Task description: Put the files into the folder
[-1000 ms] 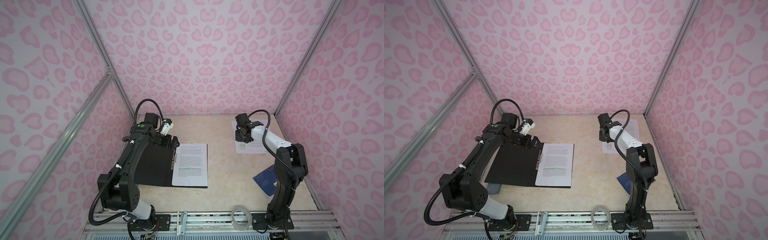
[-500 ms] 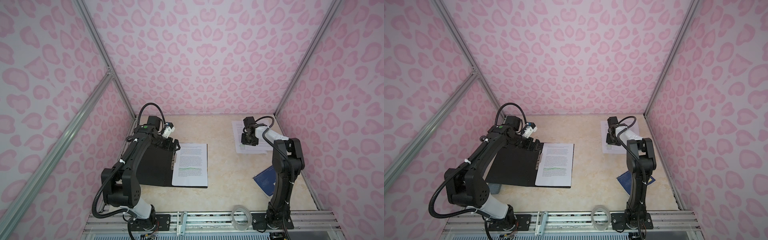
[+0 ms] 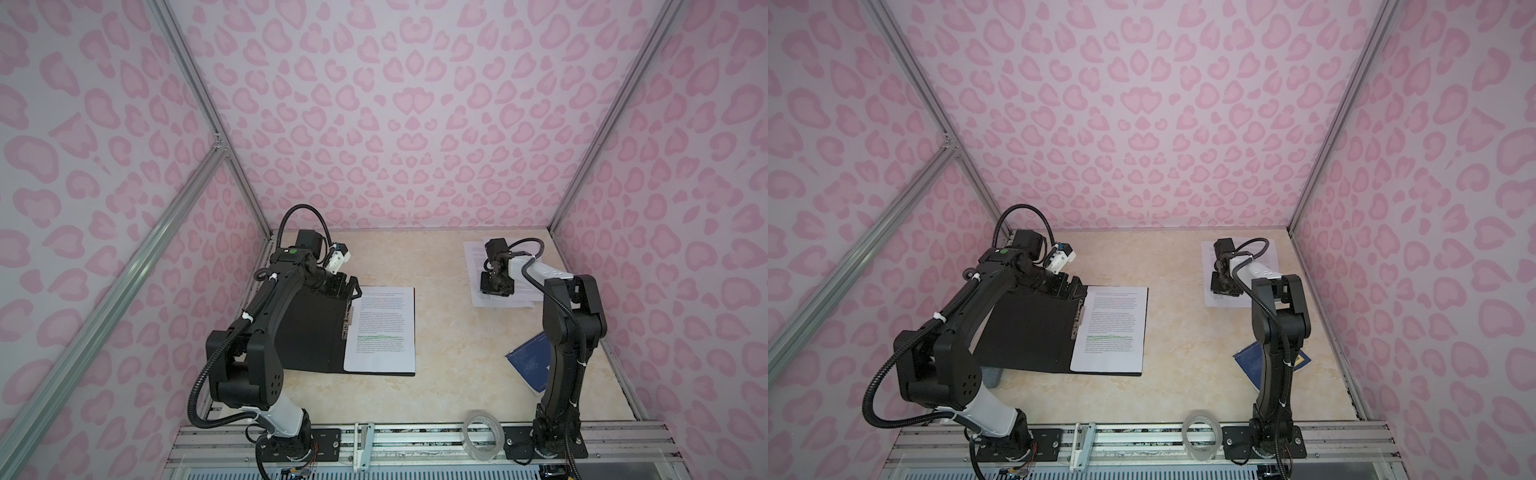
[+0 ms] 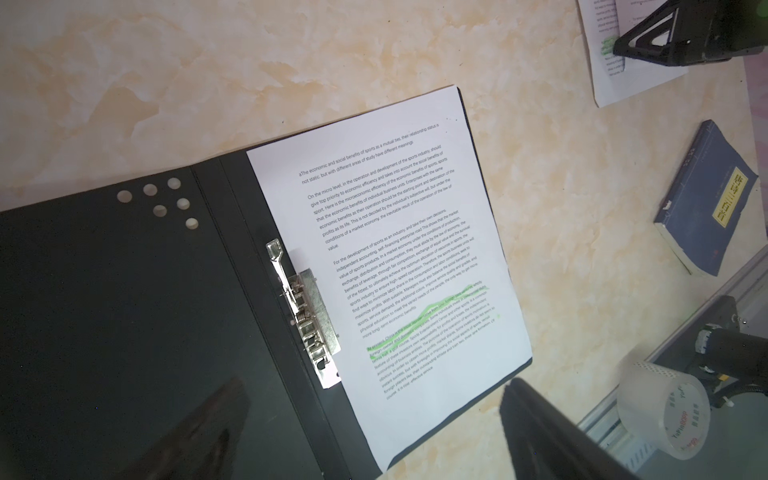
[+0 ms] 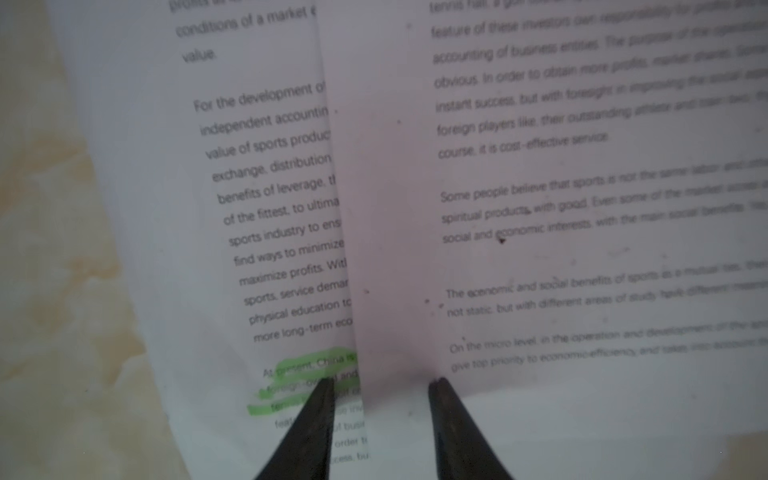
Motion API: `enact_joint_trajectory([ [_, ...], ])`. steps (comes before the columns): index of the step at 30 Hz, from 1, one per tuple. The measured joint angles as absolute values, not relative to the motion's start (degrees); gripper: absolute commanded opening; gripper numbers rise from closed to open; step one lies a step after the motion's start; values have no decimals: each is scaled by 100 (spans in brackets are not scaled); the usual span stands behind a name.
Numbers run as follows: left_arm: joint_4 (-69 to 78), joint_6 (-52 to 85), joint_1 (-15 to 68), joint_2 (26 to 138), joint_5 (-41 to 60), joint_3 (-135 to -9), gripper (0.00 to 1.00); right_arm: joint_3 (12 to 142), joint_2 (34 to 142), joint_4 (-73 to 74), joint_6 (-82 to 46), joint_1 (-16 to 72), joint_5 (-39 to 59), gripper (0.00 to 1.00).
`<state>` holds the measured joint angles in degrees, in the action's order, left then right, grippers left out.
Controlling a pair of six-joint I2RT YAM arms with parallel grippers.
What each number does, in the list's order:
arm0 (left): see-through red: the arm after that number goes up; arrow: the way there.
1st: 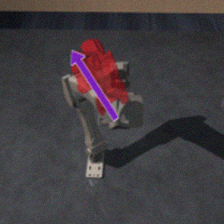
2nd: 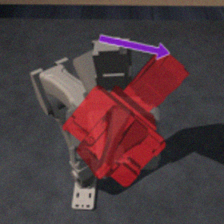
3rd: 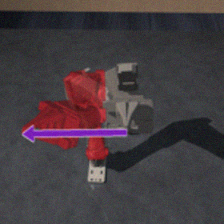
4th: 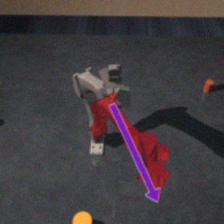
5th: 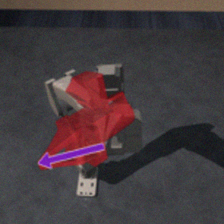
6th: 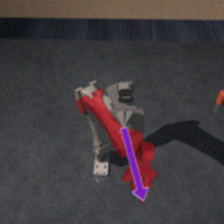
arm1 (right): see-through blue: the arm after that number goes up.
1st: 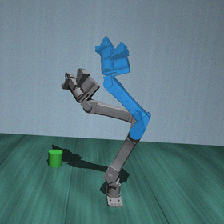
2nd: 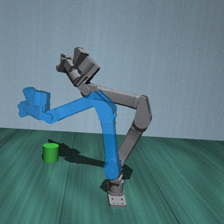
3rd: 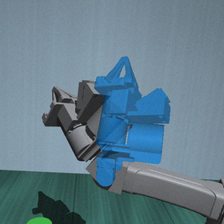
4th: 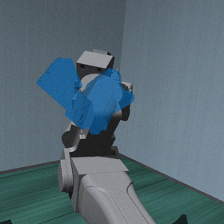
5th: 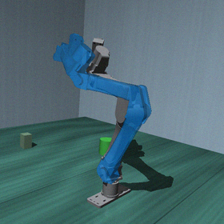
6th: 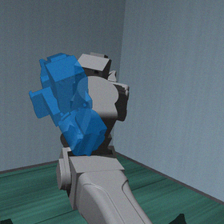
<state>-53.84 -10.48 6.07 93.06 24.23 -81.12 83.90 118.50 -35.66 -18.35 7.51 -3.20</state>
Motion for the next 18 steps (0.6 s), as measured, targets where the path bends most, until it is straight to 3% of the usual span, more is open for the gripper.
enact_joint_trajectory([
  [10, -5369, -1046, 607, 9306, 2423, -8112, 98, 8215, 11791, -3336, -1831, 749, -196, 26],
  [12, -5367, -1046, 607, 9306, 2423, -8112, 98, 8162, 11756, -3277, -1826, 749, -139, 21],
  [14, -5367, -1044, 607, 9306, 2423, -8112, 98, 8095, 11716, -3221, -1817, 749, -95, 9],
  [18, -5367, -1011, 607, 9310, 2423, -8117, 98, 7988, 11625, -3227, -1769, 744, -14, 3],
])
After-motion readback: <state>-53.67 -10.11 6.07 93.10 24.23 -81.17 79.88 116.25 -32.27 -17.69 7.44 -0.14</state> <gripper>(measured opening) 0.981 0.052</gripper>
